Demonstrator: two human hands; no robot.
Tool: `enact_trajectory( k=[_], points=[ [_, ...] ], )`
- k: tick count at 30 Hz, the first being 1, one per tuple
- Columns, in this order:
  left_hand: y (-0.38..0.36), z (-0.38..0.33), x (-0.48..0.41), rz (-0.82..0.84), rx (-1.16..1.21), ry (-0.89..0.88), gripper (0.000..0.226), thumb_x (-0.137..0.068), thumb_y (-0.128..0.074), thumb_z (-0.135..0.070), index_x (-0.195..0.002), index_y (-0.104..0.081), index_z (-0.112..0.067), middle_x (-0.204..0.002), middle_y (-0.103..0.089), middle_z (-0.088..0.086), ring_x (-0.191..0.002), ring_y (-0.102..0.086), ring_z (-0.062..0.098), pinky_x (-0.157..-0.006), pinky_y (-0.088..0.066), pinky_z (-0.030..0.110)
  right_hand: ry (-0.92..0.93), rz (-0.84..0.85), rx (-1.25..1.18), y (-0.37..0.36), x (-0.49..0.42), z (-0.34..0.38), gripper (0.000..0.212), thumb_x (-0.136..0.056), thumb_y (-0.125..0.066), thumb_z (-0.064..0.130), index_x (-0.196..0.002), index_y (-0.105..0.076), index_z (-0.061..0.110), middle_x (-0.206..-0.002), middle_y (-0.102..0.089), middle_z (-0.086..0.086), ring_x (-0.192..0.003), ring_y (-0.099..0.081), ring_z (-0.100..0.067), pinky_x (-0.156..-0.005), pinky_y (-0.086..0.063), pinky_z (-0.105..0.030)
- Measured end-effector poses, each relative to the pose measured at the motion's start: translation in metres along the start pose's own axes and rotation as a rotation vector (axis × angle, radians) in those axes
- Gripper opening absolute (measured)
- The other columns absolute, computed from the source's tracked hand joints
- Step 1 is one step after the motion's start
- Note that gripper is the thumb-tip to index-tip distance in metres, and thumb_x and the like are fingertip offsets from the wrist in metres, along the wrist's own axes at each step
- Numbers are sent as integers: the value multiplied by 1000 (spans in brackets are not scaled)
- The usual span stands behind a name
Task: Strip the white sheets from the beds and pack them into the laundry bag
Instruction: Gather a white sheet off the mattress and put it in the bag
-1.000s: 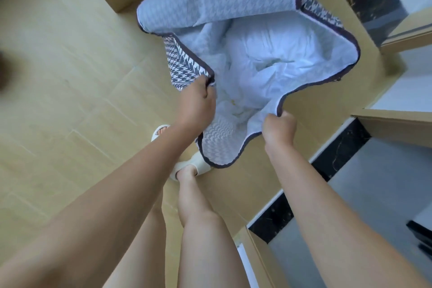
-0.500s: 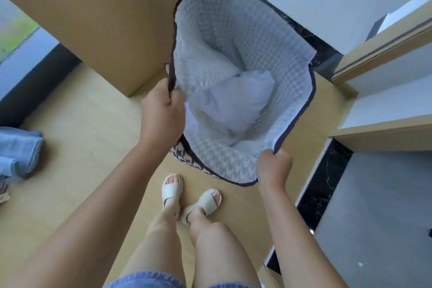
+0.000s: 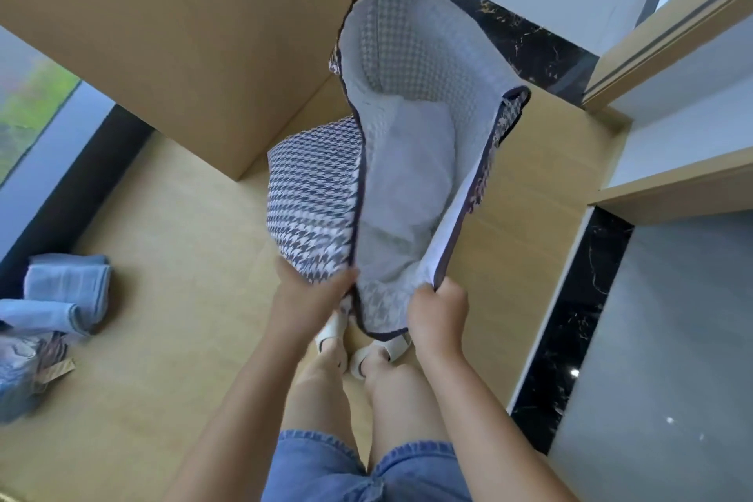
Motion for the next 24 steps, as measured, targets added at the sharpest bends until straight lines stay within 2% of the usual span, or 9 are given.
enact_trajectory(
  k=[2, 3, 5, 8, 11, 14, 18, 21, 24],
  points=[
    [-21, 4, 3, 109, 38, 17, 19, -87, -60, -26, -94, -55, -9, -89, -65, 11, -69, -66, 26, -72, -53, 45, 17, 9, 1, 0, 9, 10, 42, -82, -42, -7, -51, -31, 18, -52, -34, 3, -51, -29, -19, -58, -28, -30],
    [-24, -3, 4, 105, 27, -13, 12, -91, -51, -14, -84, -55, -6, -79, -64, 14, -60, -65, 27, -70, -54, 44, 31, 12, -1, 1, 12, 16, 40, -83, -42, -6, -52, -33, 18, -53, -36, 3, -53, -31, -20, -58, -29, -30],
    [-16, -30, 3, 25, -116, -167, 21, -89, -40, -1, -71, -49, -5, -66, -57, 14, -63, -61, 34, -64, -51, 40, 74, 28, -18, 4, 21, 28, 40, -83, -43, -7, -53, -34, 18, -53, -37, 3, -54, -32, -21, -56, -29, -31],
    [10, -54, 10, -60, -222, -364, 20, -86, -38, -2, -66, -43, -3, -69, -63, 22, -67, -64, 35, -52, -45, 32, 83, 70, -51, 9, 38, 34, 40, -83, -42, -7, -53, -32, 16, -51, -35, 4, -54, -31, -20, -57, -30, -31],
    [27, -38, 16, -31, -169, -343, 21, -88, -39, 0, -68, -46, 0, -63, -61, 15, -47, -63, 21, -40, -42, 22, 45, 100, -39, 6, 44, 23, 24, -80, -45, 0, -58, -43, 10, -55, -46, -1, -56, -43, -27, -58, -40, -37],
    [23, -19, 0, -17, -13, -252, 23, -91, -39, -1, -68, -45, -2, -63, -53, 15, -36, -55, 16, -51, -46, 28, -31, 157, -6, -13, 33, 5, 13, -77, -45, 3, -67, -54, 5, -64, -57, -5, -62, -51, -30, -63, -51, -44],
    [8, -2, -41, -29, -3, -162, 29, -96, -38, -9, -68, -45, -7, -63, -60, 15, -57, -64, 31, -61, -54, 42, -304, 262, -114, -36, 1, -19, 19, -86, -46, 0, -75, -55, 12, -83, -66, -13, -61, -57, -24, -46, -45, -24],
    [9, 18, -68, -45, -70, -113, 28, -93, -36, -12, -67, -45, -9, -77, -65, 26, -73, -67, 41, -74, -57, 53, -361, 377, 17, -46, -17, -24, 19, -90, -46, -1, -74, -48, 9, -70, -57, -9, -53, -54, -17, -44, -47, -23],
    [25, 42, -84, -90, -96, 0, 25, -95, -36, -12, -73, -49, -7, -86, -65, 25, -75, -67, 40, -67, -57, 45, -357, 414, 144, -54, -27, -29, 21, -87, -46, -4, -70, -50, 7, -59, -51, -8, -48, -48, -17, -44, -41, -23]
  ],
)
Point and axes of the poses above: each hand's wrist, its own x-axis away from the middle knuckle, its own y-axis out of the back of the hand, z = x × y, the point moved 6 cm from there along -x, towards the middle knuckle
